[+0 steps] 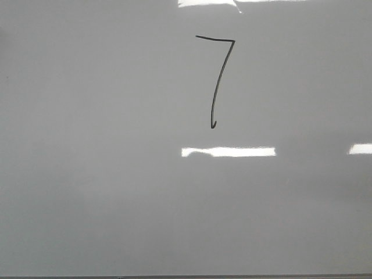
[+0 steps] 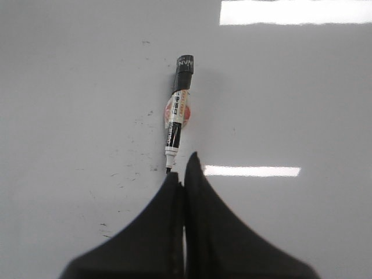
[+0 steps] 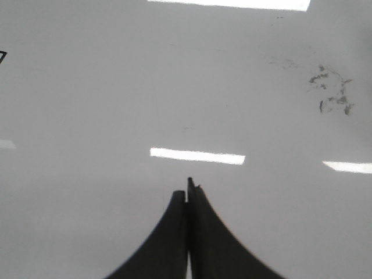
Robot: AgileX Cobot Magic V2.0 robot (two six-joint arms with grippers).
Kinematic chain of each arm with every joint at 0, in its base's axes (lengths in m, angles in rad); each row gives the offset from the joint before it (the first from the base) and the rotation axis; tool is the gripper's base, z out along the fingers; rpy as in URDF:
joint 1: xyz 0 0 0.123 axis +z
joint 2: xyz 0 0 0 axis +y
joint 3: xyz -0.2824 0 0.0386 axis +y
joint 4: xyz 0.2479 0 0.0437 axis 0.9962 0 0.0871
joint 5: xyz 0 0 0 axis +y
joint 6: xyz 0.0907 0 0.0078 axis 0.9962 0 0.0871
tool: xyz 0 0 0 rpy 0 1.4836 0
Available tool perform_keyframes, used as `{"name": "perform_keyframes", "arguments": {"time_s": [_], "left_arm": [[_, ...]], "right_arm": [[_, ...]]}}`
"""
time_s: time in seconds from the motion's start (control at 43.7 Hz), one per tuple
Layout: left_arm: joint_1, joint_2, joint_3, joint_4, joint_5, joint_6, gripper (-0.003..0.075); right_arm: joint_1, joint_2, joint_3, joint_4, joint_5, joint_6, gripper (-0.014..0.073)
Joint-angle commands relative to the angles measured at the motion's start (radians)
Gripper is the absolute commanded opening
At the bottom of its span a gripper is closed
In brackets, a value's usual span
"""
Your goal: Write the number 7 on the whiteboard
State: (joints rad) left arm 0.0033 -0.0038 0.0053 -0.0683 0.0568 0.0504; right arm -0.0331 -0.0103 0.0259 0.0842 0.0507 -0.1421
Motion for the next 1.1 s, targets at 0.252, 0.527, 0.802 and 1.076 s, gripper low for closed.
{"name": "perform_keyframes", "arguments": {"time_s": [0.252, 0.527, 0.802, 1.076], "left_arm": [[-0.007, -0.017, 0.005, -0.009, -0.081, 0.001, -0.002], [-0.007, -0.017, 0.005, -0.009, -0.081, 0.001, -0.002], [-0.007, -0.017, 0.005, -0.009, -0.081, 0.001, -0.002], [-0.007, -0.017, 0.005, -0.009, -0.081, 0.001, -0.002]], "right_arm": [[-0.007, -0.019, -0.003, -0.035, -0.143, 0.115, -0.0069], [-0.007, -0.019, -0.003, -0.096, -0.149, 0.195, -0.0069], [0.018, -0.02, -0.003, -0.096, -0.149, 0.186, -0.0069], [0.024, -0.02, -0.003, -0.096, -0.149, 0.186, -0.0069]]}}
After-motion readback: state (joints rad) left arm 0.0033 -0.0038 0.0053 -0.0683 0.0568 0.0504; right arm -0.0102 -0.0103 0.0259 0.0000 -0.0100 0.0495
